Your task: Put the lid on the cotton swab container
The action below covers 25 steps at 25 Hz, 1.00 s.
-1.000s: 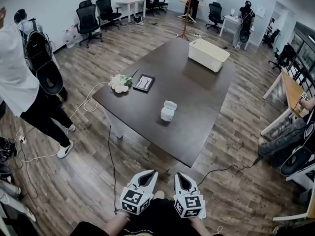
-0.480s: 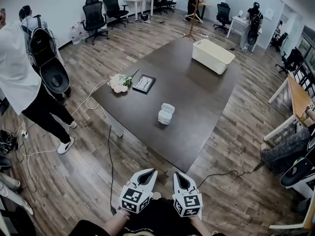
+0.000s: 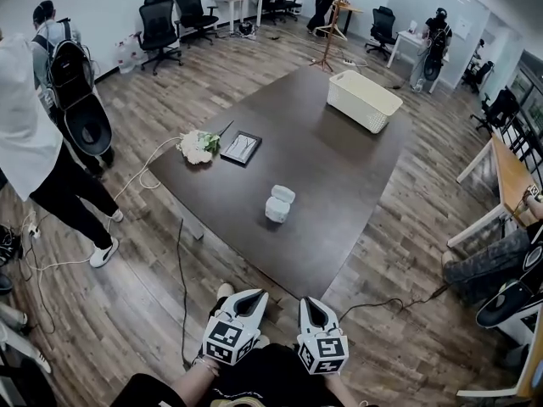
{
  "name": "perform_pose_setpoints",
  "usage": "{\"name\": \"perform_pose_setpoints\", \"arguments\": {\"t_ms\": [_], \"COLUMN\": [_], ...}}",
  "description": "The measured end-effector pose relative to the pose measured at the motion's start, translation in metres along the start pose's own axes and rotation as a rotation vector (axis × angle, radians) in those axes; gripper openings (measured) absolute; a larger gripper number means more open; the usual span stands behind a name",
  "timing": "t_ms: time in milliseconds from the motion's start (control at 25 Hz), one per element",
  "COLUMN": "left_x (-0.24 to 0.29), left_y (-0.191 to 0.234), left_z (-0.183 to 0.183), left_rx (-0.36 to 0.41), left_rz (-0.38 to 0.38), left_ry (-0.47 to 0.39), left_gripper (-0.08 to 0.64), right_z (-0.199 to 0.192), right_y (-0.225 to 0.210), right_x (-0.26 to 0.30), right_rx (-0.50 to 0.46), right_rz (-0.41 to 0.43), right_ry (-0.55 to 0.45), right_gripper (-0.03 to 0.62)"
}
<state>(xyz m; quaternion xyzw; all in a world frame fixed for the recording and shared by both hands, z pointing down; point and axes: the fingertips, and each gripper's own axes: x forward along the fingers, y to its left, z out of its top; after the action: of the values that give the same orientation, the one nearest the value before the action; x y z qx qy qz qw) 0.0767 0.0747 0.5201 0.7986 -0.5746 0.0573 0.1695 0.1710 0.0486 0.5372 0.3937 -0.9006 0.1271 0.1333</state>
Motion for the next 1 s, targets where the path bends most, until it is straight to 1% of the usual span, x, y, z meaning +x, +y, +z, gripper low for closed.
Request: {"name": "perform_pose_setpoints", "arguments": {"t_ms": [160, 400, 560, 760, 920, 1000], "left_x": [0.019, 0.043, 0.056, 0.076, 0.092, 0.100], "left_y": [0.021, 0.057, 0.085, 0.117, 0.148, 0.161], "left_z": [0.007, 0.021, 0.026, 0.037, 0.041, 0.043], "left_rx": [0.006, 0.004, 0.016, 0.017, 0.019, 0.013], "left_rz": [0.020, -0.011, 0.005, -0.051, -0.052, -0.075], "left_ry": [0.015, 0.024, 0.055, 0.072, 0.106, 0.121], "left_gripper": [0.008, 0.008, 0.008, 0.008, 0.008, 0.008], "right_z": [0.009, 0.020, 0.028, 0.037, 0.043, 0.046], "right_y": [-0.018, -0.027, -0.033, -0.029, -0.023, -0.022], "right_x": [0.015, 0.050, 0.072, 0.103, 0.126, 0.138], "right_rx": [0.020, 0.036, 0.057, 0.080, 0.087, 0.087], "right_rz": [-0.035, -0.074, -0.108, -0.150, -0.180, -0.208], "right_ry": [0.001, 0.015, 0.020, 0.022, 0.030, 0.037], "right_gripper": [0.008, 0.008, 0.008, 0.008, 0.008, 0.008]}}
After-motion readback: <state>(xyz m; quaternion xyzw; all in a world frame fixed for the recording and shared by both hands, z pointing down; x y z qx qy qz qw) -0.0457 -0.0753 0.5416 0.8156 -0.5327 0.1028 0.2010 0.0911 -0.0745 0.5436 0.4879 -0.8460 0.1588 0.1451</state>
